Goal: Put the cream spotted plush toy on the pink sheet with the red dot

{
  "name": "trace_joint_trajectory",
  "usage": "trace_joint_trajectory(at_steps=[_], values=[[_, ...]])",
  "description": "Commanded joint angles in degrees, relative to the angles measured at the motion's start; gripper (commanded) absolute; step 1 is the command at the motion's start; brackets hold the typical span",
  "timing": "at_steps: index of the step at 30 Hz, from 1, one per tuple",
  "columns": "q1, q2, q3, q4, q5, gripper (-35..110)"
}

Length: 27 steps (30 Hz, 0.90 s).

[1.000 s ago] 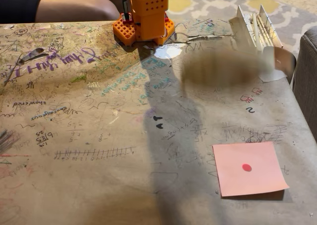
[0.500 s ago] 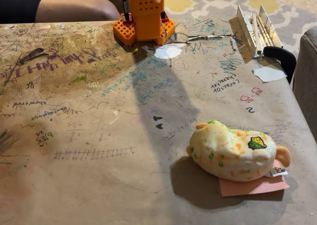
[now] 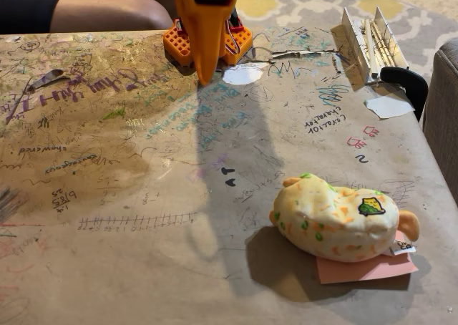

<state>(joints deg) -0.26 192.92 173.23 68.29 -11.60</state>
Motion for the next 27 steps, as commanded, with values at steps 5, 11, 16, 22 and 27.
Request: trace_joint_trajectory(at_steps=[5, 11, 16, 22, 27], values=[[-1.1, 0.3, 1.8, -1.4, -0.4, 0], [-1.1, 0.3, 1.8, -1.4, -0.4, 0], [-1.1, 0.3, 1.8, -1.4, -0.4, 0], [-1.0, 0.3, 1.8, -1.4, -0.5, 0], [-1.0, 0.3, 1.8, -1.4, -0.5, 0]])
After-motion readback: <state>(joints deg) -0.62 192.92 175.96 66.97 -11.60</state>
